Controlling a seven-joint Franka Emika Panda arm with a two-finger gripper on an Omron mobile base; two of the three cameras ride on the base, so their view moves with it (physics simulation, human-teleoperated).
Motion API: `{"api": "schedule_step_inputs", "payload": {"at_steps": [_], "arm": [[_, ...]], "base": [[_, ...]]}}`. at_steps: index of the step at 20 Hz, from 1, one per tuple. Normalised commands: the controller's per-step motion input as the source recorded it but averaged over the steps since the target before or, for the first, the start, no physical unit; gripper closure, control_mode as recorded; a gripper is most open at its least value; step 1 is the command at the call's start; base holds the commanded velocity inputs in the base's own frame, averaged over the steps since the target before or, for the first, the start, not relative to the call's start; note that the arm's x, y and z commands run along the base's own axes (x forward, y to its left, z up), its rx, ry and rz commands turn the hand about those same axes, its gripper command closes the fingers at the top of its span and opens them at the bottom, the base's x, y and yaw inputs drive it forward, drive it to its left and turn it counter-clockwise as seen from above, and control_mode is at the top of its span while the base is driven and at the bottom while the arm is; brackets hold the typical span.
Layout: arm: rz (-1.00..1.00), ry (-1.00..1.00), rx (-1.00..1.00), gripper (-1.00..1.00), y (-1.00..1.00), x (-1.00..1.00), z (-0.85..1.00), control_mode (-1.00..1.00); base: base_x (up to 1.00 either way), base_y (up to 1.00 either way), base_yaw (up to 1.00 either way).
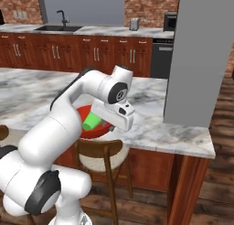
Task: Place the cup inside the bowl on the dining table and move the bowl to any counter.
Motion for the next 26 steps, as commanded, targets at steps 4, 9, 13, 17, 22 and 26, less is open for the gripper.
{"api": "schedule_step_inputs", "payload": {"at_steps": [4, 9, 13, 17, 22, 26], "arm": [[0.0, 0.0, 0.0, 1.0, 0.0, 0.0, 0.0, 1.0], [0.0, 0.0, 0.0, 1.0, 0.0, 0.0, 0.0, 1.0], [0.0, 0.0, 0.0, 1.0, 0.0, 0.0, 0.0, 1.0], [0.0, 0.0, 0.0, 1.0, 0.0, 0.0, 0.0, 1.0], [0.0, 0.0, 0.0, 1.0, 0.0, 0.0, 0.0, 1.0], [0.0, 0.0, 0.0, 1.0, 0.0, 0.0, 0.0, 1.0]], "base": [[-0.28, 0.75, 0.0], [-0.06, 0.98, 0.0], [-0.03, 1.0, 0.0], [0.0, 1.0, 0.0], [-0.05, 0.98, 0.0], [-0.14, 0.86, 0.0]]}}
